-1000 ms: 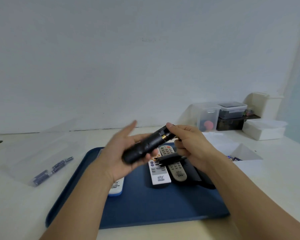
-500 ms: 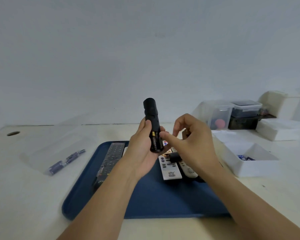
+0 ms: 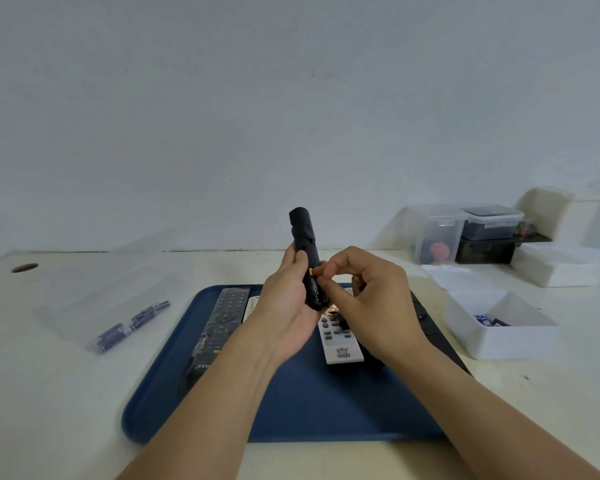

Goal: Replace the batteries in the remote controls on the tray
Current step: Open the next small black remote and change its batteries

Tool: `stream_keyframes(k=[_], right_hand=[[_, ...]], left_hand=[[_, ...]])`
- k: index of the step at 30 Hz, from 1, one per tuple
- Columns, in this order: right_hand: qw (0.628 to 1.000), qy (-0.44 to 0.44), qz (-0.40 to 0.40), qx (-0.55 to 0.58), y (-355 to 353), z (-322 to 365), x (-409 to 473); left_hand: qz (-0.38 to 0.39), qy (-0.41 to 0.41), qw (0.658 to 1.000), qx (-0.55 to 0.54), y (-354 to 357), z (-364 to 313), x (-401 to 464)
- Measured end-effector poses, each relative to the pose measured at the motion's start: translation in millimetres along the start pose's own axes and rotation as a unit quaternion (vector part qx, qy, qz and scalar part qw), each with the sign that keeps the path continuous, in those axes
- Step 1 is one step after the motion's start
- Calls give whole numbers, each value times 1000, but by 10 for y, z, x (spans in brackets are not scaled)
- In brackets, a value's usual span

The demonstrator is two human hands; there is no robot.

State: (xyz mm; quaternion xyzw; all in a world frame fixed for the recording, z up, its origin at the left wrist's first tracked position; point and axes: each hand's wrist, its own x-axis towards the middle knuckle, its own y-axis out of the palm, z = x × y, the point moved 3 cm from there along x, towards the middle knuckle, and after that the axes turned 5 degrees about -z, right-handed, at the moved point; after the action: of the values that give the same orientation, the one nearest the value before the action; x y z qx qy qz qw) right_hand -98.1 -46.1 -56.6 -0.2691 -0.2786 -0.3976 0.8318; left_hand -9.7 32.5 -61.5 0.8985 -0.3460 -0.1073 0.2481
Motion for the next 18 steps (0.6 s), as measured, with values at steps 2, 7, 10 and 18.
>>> stream_keyframes(k=[2, 7, 10, 18], right_hand=[[1000, 2, 5, 8, 10, 2, -3], [1000, 5, -2, 6, 49, 19, -24], [1000, 7, -13, -4, 68, 16, -23], [998, -18, -21, -63, 110, 1, -35]], left_hand=[[-2, -4, 1000, -10, -19, 10, 15], [0, -13, 1000, -8, -56, 14, 17], [-6, 6, 1000, 26, -51, 21, 34], [-13, 37, 995, 94, -46, 59, 67]])
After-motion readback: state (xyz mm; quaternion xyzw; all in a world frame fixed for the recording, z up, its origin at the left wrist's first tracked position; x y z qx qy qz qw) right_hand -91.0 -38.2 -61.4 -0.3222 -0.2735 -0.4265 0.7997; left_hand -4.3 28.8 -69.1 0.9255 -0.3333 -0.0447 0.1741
